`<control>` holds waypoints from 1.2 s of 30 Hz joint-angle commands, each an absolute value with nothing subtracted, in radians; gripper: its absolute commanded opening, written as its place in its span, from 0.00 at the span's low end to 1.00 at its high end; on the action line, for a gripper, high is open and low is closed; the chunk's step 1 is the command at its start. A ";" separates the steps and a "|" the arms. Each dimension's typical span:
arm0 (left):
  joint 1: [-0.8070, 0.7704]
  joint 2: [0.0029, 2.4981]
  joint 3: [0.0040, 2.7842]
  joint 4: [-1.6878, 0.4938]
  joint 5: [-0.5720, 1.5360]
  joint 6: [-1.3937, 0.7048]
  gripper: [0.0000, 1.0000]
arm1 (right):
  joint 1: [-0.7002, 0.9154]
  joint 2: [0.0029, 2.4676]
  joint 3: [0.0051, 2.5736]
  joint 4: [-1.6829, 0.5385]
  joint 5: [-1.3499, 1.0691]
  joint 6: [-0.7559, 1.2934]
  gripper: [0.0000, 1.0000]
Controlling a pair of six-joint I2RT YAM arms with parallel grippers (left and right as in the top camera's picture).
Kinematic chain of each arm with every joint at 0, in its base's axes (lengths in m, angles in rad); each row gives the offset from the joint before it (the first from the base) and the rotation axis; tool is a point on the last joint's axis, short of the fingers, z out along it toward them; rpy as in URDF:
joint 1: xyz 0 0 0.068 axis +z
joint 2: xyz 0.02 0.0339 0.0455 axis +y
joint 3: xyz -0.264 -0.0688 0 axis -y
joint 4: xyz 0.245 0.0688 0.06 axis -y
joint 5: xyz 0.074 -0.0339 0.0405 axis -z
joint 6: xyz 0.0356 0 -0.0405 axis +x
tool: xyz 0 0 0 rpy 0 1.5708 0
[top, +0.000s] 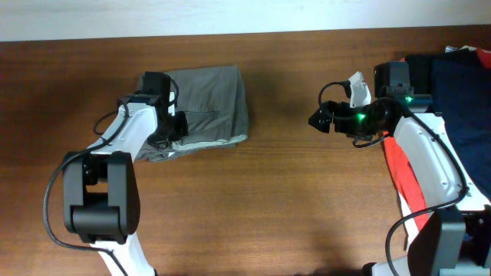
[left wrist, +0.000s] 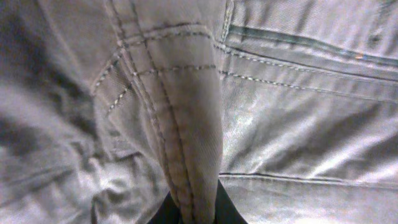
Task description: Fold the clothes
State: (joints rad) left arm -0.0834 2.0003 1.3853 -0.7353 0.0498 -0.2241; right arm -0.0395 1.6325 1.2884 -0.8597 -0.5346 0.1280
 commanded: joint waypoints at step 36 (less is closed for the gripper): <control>-0.030 2.100 1.518 -1.119 -0.211 -0.290 1.00 | -0.041 1.629 1.293 -0.857 -0.525 0.124 0.98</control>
